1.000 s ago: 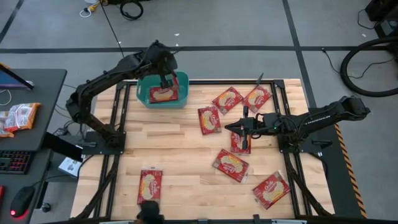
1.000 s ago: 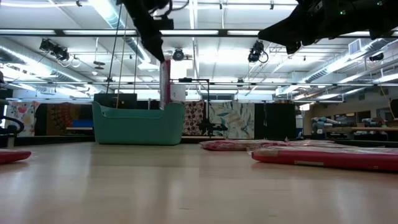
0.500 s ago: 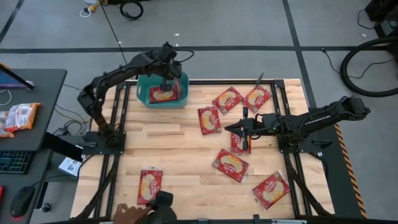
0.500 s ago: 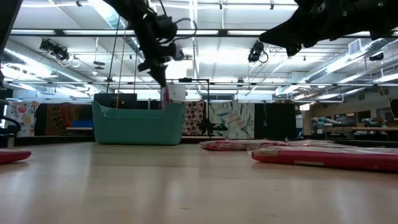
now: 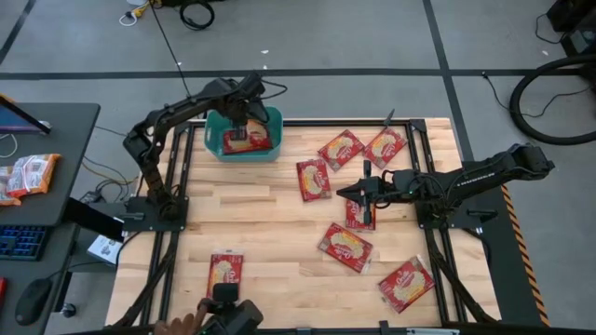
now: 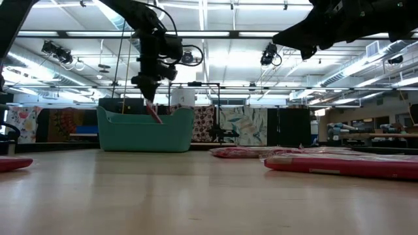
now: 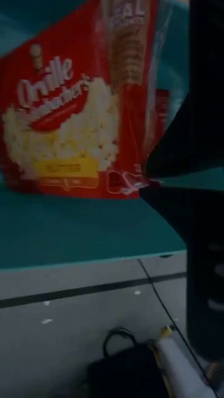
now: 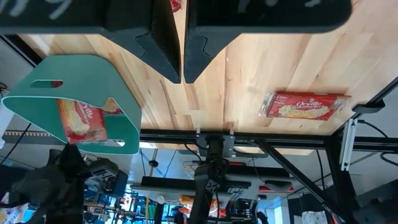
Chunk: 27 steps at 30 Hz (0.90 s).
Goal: Sort popcorn bags into baskets
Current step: Put the popcorn bag into the blue bin
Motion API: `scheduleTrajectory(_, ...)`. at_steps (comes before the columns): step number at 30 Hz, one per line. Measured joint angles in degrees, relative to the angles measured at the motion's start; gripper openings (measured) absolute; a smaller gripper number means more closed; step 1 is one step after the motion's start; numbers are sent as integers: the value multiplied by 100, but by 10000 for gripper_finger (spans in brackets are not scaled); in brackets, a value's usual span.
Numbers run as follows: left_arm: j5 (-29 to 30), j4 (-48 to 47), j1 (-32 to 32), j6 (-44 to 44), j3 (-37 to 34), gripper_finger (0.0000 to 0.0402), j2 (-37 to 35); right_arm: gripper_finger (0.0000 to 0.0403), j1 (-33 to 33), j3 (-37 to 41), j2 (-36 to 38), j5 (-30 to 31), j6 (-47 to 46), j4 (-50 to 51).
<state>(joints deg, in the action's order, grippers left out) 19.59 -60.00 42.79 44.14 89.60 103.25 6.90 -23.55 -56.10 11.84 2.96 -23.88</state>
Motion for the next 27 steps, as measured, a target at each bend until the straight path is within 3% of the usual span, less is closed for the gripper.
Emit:
scheduleTrajectory(3,369,-275,-52,1,0,83,-7,24,8,0,0,-3,0,0)
scheduleTrajectory(9,1815,-467,-327,-37,0,179,-10,24,17,0,0,-9,7,0)
scheduleTrajectory(13,1965,-466,-553,-1,0,217,-17,24,16,0,0,-8,6,0)
scheduleTrajectory(17,2087,-500,-774,-126,93,220,-17,24,17,0,0,-9,4,-1)
scheduleTrajectory(21,1559,-541,-1003,-567,456,203,-109,24,17,0,0,-7,10,-1)
scheduleTrajectory(27,-521,-407,-1377,-1581,975,178,-388,24,17,0,0,42,-37,109)
